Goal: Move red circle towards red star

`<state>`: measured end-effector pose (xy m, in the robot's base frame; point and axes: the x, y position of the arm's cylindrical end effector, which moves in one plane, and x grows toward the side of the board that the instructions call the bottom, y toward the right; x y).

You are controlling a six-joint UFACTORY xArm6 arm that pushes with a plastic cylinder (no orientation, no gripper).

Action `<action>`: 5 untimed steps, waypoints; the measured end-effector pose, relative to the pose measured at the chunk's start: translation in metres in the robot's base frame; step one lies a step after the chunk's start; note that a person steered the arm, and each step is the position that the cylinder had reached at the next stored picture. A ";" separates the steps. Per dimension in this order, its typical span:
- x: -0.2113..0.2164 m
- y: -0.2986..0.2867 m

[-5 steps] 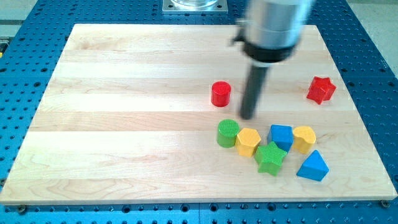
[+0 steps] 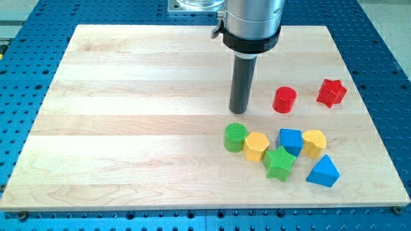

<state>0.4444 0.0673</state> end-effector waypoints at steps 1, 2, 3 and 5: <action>0.004 0.036; 0.003 0.059; 0.008 0.024; 0.010 0.065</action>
<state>0.4540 0.1322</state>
